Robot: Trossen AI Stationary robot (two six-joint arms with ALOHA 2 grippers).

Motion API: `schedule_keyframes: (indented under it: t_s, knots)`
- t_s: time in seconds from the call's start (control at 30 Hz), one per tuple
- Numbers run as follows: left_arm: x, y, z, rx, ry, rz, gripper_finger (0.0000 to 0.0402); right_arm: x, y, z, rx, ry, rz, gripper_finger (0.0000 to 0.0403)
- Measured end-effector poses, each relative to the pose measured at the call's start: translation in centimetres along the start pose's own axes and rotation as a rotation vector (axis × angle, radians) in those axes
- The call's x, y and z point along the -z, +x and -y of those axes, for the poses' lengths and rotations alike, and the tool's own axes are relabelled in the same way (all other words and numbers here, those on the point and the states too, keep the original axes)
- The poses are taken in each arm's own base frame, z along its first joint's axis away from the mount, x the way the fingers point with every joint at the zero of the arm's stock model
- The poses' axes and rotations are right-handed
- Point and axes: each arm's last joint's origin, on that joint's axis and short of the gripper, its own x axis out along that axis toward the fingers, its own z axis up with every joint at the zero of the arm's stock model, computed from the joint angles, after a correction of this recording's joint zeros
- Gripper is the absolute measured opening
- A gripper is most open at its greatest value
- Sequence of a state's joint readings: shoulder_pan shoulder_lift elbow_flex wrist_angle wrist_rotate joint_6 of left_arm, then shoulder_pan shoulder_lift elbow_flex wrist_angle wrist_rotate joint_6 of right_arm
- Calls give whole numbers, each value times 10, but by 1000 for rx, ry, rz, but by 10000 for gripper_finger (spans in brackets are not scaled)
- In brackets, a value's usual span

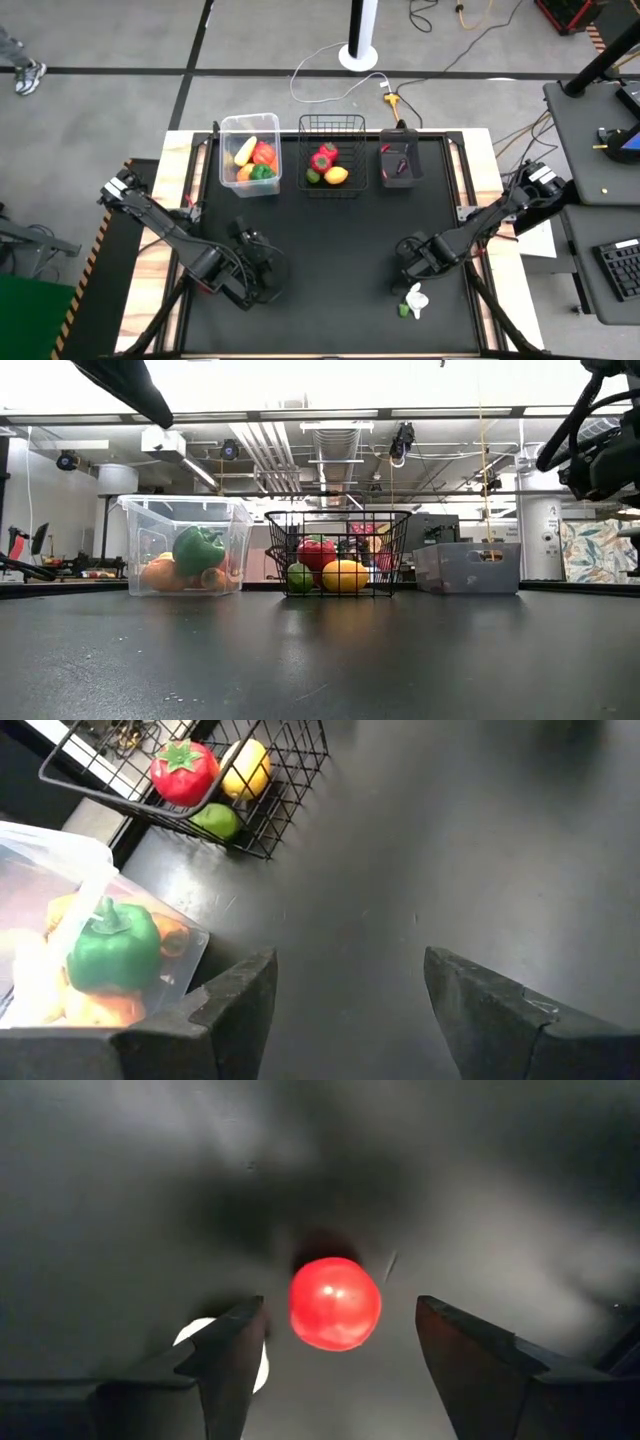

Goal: Sort produce into baskets
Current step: Put the small tomato into the wire basket

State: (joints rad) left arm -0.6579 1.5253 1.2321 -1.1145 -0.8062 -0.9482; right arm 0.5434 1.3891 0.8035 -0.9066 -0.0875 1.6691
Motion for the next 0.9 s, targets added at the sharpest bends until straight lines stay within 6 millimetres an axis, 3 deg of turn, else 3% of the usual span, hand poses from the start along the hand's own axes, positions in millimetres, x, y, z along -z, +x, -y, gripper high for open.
schedule_keyframes:
  t_s: [0.9]
  knots:
    - [-2, 0, 0, -21, -15, 46, 236, 0, 11, 2, -34, 20, 31, 219]
